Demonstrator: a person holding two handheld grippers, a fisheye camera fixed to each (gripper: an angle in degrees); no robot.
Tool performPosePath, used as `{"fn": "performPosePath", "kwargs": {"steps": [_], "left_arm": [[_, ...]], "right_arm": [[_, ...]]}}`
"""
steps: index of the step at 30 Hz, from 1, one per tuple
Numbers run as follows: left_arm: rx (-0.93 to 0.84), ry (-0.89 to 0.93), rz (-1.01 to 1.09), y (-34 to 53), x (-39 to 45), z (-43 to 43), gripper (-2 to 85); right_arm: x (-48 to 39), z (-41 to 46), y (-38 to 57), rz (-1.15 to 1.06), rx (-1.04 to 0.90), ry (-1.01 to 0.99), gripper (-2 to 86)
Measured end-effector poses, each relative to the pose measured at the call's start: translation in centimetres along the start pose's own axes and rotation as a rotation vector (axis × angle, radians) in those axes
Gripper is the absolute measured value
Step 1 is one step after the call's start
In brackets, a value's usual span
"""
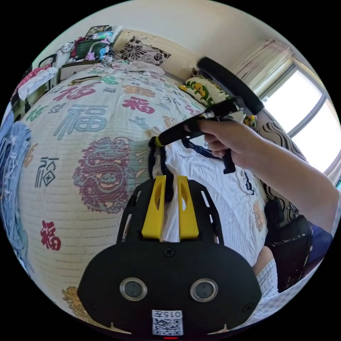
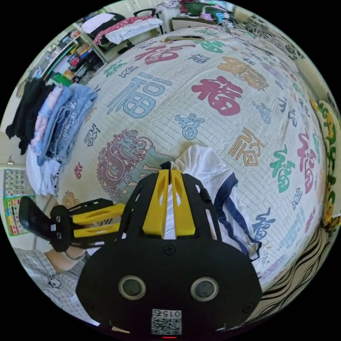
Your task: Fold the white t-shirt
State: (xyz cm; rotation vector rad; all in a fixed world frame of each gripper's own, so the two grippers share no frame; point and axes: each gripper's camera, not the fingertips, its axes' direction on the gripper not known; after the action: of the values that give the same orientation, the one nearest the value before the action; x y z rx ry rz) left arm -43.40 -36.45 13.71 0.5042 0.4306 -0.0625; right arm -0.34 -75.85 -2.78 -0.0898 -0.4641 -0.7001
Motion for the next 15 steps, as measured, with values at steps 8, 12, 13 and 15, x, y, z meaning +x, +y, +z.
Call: {"fn": "performPosePath", "kwargs": {"steps": [8, 12, 13, 15], "left_arm": [[-0.016, 0.103, -0.048, -0.3, -3.6, -4.4, 7.9], [0.027, 0.152, -0.113, -0.6, -5.0, -6.4, 3.6], [0.038, 0.158, -0.119, -0.5, -5.3, -6.9, 3.0], [0.089, 0.154, -0.131, 0.2, -5.9, -9.5, 1.3]], "right_arm": [[2.3, -2.5, -2.8, 0.135, 0.199, -0.306, -0.2], [0.7, -2.7, -5.9, 0.076, 0.193, -0.273, -0.1], [0.4, -2.7, -6.4, 0.067, 0.194, -0.276, -0.1], [-0.4, -2.5, -8.3, 0.048, 0.205, -0.312, -0.1]]}}
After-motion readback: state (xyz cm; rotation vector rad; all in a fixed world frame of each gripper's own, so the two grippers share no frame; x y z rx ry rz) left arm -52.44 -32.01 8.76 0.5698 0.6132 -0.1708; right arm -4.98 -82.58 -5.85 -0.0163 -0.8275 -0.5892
